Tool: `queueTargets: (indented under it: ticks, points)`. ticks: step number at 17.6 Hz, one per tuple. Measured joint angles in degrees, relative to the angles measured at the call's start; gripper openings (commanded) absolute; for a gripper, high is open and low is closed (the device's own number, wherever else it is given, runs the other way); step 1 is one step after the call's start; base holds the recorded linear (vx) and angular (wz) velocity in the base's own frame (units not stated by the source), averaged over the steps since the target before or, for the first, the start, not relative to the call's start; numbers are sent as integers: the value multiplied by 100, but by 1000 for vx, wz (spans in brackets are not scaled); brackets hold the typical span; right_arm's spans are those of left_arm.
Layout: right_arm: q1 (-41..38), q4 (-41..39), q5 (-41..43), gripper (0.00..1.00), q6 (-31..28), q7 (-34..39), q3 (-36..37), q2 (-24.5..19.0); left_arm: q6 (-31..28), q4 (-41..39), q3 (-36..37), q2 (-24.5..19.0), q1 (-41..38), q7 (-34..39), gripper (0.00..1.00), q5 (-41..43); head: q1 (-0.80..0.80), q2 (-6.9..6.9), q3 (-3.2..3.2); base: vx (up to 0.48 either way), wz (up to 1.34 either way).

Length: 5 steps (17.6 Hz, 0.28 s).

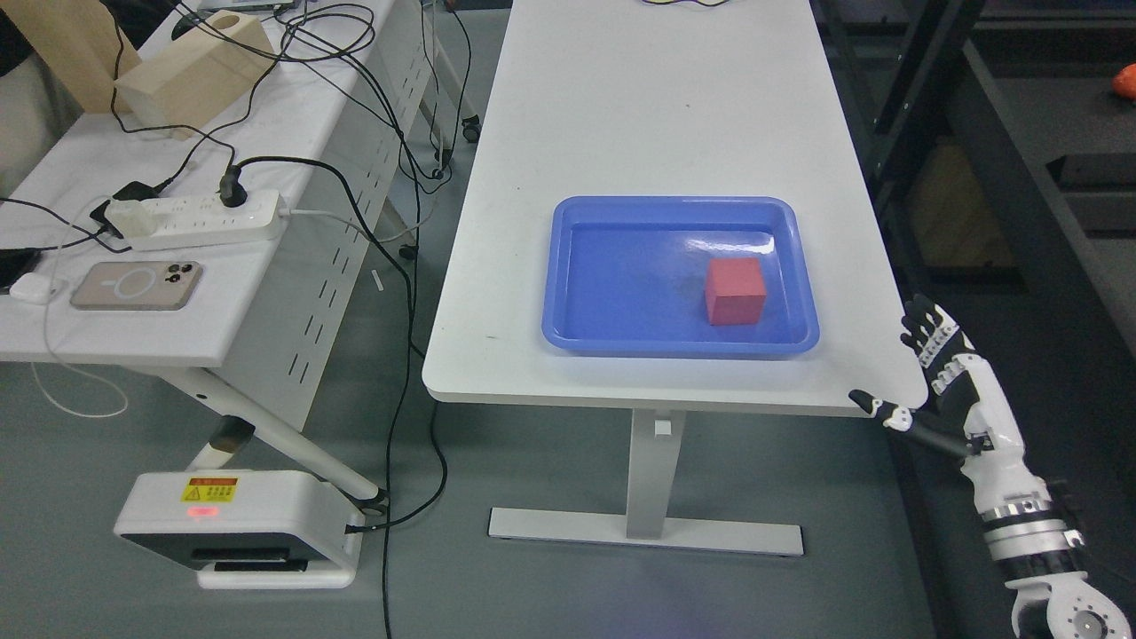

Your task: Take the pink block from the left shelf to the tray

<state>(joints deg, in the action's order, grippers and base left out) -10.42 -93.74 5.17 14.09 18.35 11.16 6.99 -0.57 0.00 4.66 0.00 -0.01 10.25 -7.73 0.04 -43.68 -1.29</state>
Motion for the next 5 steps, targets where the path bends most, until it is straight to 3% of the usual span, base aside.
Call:
queueTargets:
  ticks: [5]
  points:
    - [-8, 1, -6, 99, -91, 26, -116, -57, 0, 0, 0, 0, 1, 0, 100, 0, 0, 0, 0, -24, 0]
